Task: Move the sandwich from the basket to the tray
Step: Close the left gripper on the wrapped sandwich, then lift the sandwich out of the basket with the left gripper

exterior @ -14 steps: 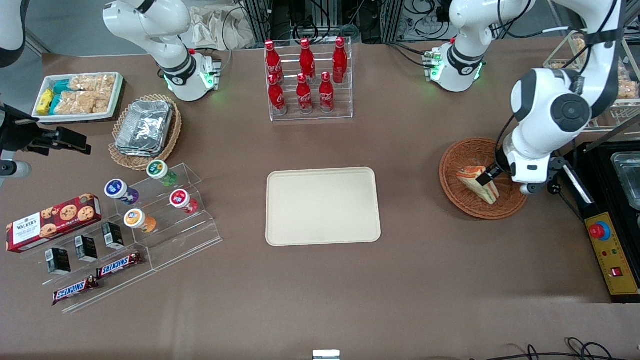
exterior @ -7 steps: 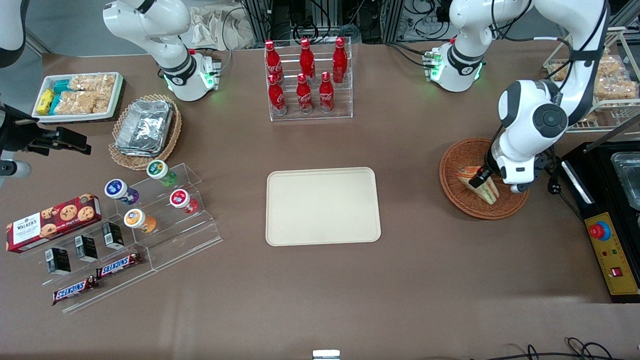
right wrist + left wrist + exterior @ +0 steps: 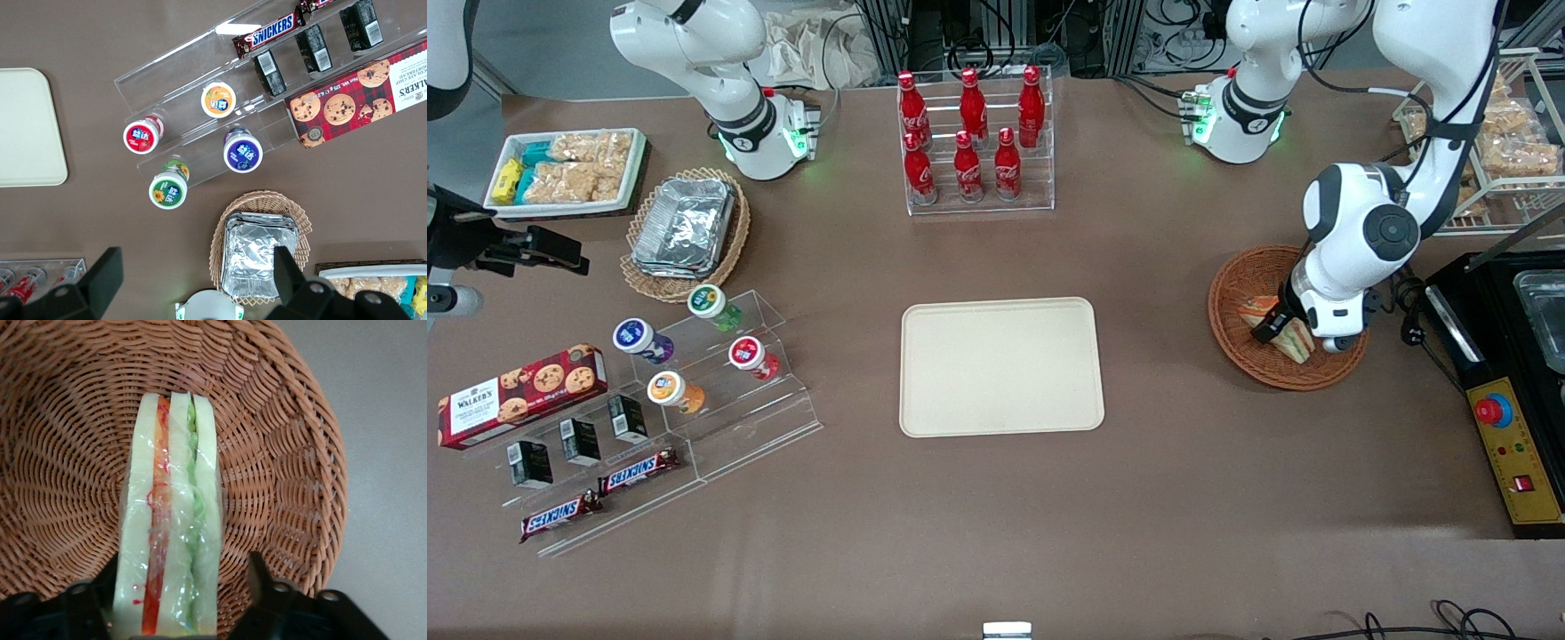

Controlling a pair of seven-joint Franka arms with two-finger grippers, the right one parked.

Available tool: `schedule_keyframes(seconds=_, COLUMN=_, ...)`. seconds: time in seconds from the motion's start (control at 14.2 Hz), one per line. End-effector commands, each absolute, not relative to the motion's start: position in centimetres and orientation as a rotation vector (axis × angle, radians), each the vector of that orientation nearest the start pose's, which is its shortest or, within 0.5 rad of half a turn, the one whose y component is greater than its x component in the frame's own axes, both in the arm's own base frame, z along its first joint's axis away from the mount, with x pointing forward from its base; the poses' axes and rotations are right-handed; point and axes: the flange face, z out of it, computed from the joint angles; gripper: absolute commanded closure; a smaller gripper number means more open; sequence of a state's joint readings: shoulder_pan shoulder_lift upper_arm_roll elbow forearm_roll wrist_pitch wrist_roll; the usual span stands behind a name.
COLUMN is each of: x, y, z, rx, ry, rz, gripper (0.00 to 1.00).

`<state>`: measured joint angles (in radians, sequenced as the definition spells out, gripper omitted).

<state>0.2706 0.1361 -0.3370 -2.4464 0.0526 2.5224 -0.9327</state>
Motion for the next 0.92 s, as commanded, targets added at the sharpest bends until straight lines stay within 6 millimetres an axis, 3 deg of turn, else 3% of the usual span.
schedule_keyframes(seconds=0.0, x=47.8, y=-3.4, z=24.8, rx=-2.874, ry=-1.175, rz=-0.008, gripper=1.00)
schedule_keyframes(seconds=0.14, x=48.1, y=-3.0, z=25.6, rx=-2.868, ry=-1.167, rz=-0.029, gripper=1.00)
schedule_keyframes(seconds=0.28, x=48.9, y=-2.8, z=27.8, rx=-2.840, ry=-1.161, rz=-0.017, gripper=1.00)
schedule_keyframes(seconds=0.42, x=50.8, y=-3.4, z=31.0, rx=-2.811, ry=-1.136, rz=0.027, gripper=1.00)
schedule_keyframes(seconds=0.64, x=54.4, y=-6.1, z=39.1, rx=-2.774, ry=-1.069, rz=0.109, gripper=1.00)
schedule_keyframes(seconds=0.85, x=56.2, y=-9.0, z=46.1, rx=-2.860, ry=-0.919, rz=0.073, gripper=1.00)
